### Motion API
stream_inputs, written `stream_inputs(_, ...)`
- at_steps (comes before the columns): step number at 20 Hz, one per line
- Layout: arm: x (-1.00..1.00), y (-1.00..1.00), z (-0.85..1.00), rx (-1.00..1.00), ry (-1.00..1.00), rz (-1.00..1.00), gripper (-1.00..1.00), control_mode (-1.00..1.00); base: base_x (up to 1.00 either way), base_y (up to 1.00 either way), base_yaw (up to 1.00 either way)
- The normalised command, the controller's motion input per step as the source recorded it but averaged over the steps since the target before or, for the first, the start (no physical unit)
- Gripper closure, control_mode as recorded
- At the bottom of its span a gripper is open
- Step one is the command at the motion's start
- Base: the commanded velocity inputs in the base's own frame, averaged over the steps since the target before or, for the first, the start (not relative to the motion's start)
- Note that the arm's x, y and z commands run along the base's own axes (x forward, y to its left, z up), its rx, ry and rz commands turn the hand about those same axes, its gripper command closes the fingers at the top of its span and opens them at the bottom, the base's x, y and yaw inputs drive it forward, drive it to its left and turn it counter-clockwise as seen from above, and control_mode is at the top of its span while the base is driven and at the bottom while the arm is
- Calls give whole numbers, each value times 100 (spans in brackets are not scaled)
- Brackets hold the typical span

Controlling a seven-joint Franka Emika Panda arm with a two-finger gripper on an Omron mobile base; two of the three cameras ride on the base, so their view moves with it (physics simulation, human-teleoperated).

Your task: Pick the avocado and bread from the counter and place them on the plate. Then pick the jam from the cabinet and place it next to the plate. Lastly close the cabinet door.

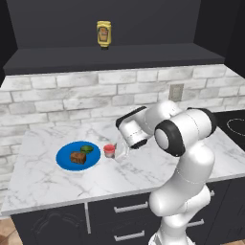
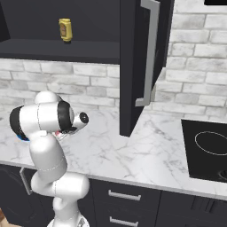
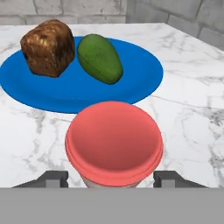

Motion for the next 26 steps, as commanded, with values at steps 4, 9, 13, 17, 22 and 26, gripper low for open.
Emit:
stream_inputs(4,-22,-12,0,1,-13,0,-100,-100,0,0,0)
stream_inputs(9,-26,-15,11,4,-17,0,-100,-100,0,0,0)
stream_inputs(13,-31,-14,38,6,-17,0,-100,-100,0,0,0)
stream_inputs(17,-25,-2,57,4,-4,0,-100,-100,0,0,0)
stream_inputs(22,-24,0,69,4,1,0,-100,-100,0,0,0)
stream_inputs(26,-21,0,78,2,10,0,-100,-100,0,0,0)
